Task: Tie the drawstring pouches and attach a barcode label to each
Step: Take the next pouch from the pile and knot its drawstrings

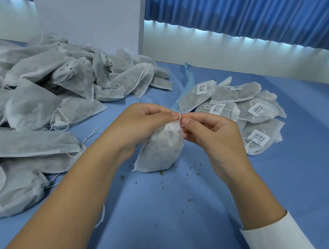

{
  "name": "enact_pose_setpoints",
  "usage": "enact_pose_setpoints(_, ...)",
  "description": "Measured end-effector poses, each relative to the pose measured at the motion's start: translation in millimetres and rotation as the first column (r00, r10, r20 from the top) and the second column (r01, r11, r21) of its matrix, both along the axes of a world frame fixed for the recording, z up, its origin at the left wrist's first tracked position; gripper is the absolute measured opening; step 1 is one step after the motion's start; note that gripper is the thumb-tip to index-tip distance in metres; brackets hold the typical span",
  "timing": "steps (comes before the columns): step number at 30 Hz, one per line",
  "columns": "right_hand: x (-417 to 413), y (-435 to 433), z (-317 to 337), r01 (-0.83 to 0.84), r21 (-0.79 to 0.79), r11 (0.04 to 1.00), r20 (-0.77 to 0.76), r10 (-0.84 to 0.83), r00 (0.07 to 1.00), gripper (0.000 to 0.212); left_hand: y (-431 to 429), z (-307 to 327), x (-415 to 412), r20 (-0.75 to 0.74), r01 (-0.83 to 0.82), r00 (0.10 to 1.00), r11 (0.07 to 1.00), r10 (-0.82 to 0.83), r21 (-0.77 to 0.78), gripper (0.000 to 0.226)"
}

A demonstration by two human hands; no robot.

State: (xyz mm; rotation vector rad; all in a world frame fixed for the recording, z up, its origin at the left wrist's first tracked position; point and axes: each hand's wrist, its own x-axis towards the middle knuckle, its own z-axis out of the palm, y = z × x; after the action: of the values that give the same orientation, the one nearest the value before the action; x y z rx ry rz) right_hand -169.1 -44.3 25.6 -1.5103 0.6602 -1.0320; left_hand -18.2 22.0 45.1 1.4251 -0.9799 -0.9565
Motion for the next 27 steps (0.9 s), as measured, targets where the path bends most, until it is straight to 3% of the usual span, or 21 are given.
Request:
enact_pose_setpoints(10, 0.3, -3.2, -0.7, 0.029, -0.031, 0.999, 0.027, -0.029, 0.999, 0.011, -3.3, -1.4, -3.6, -0.106, 0.035, 0.994, 0.999, -0.031, 0.039, 0.017)
enact_pose_setpoints(27, 1.7, -1.8, -0.9, 0.05, -0.207, 0.977, 0.018, -0.047, 0.999, 0.007, 0.2, -1.3, -6.7, -0.093, 0.219, 0.973, 0.973, -0.212, 0.079, 0.015)
